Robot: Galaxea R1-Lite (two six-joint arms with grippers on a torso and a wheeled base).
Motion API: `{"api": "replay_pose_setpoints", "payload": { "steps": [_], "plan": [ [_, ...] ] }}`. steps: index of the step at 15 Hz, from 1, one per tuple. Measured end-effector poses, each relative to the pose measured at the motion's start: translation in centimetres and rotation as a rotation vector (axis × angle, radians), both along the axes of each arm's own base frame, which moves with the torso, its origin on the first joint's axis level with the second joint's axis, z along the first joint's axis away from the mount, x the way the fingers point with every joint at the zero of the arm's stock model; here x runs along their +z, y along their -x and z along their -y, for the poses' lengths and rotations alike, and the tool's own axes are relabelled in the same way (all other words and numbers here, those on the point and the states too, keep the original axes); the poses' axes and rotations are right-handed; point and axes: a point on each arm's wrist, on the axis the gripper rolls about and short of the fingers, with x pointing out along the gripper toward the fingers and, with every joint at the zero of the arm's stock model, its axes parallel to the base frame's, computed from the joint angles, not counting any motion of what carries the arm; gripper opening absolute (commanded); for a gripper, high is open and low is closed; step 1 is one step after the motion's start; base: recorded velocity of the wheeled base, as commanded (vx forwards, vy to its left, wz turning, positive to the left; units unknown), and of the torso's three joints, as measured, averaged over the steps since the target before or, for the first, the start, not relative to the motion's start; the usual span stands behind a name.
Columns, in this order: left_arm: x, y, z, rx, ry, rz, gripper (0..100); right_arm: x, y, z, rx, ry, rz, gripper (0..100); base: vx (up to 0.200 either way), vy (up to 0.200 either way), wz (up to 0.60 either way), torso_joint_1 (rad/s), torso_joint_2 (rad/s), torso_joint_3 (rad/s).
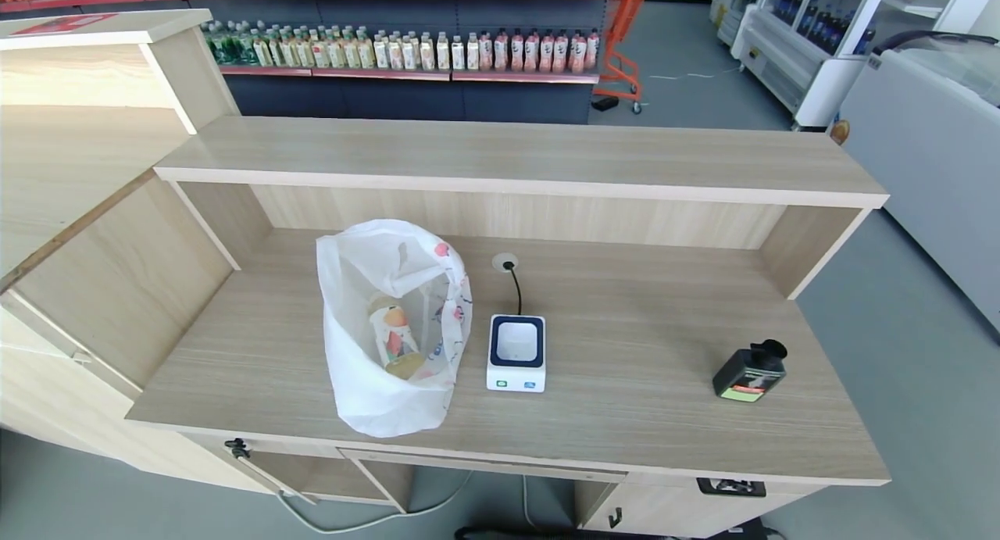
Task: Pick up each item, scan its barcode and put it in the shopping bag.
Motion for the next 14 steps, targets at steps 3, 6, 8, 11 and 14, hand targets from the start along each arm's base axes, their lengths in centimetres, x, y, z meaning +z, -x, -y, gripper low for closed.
{"api": "replay_pose_setpoints", "payload": {
  "steps": [3, 6, 8, 11, 14],
  "plan": [
    [0.0, 0.0, 0.0, 0.002, -0.001, 0.000, 100, 0.0, 0.0, 0.0, 0.001, -0.001, 0.000, 100, 0.000, -0.200, 0.00, -0.006, -0.01, 0.004],
    [0.0, 0.0, 0.0, 0.001, -0.001, 0.000, 100, 0.0, 0.0, 0.0, 0.001, 0.000, 0.000, 100, 0.000, -0.200, 0.00, 0.001, 0.00, 0.001],
    [0.0, 0.0, 0.0, 0.001, 0.001, 0.000, 100, 0.0, 0.0, 0.0, 0.002, 0.020, 0.000, 100, 0.000, -0.100, 0.00, 0.001, 0.00, 0.004],
    [0.0, 0.0, 0.0, 0.002, 0.003, 0.000, 100, 0.7, 0.0, 0.0, 0.014, 0.050, -0.012, 100, 0.000, 0.000, 0.00, 0.000, 0.00, 0.000],
    [0.0, 0.0, 0.0, 0.001, 0.003, 0.000, 100, 5.6, -0.9, 0.0, 0.007, 0.056, -0.051, 100, 0.000, 0.000, 0.00, 0.000, 0.00, 0.000]
  ]
}}
